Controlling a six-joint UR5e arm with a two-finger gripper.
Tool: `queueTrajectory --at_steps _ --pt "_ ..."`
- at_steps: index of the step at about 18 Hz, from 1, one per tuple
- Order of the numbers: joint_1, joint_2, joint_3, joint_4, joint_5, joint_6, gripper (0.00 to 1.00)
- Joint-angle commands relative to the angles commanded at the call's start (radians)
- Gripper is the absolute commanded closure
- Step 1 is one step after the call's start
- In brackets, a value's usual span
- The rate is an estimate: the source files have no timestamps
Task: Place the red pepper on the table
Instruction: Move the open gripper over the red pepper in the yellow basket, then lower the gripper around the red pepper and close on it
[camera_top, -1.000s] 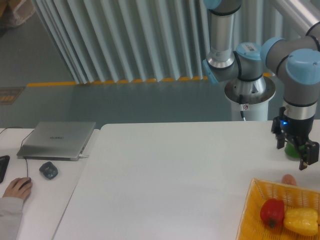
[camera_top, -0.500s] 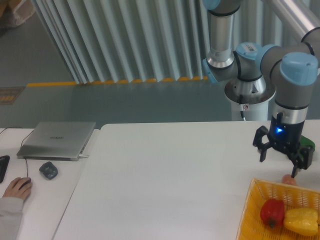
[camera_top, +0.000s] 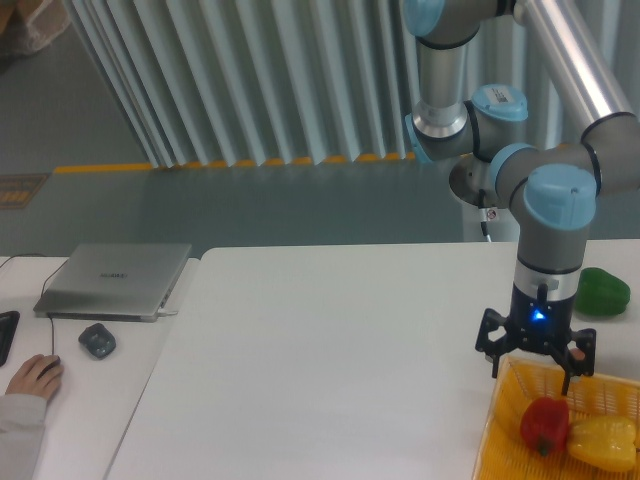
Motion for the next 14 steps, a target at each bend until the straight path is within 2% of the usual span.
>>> queueTrajectory --at_steps 5,7,14 --pt "0.002 -0.023 0.006 0.015 0.003 0.003 0.00" --pt "0.002 -0.037 0.008 0.034 0.005 0.002 0.07" --pt "0.000 -0.057 0.012 0.043 0.029 0.000 0.07"
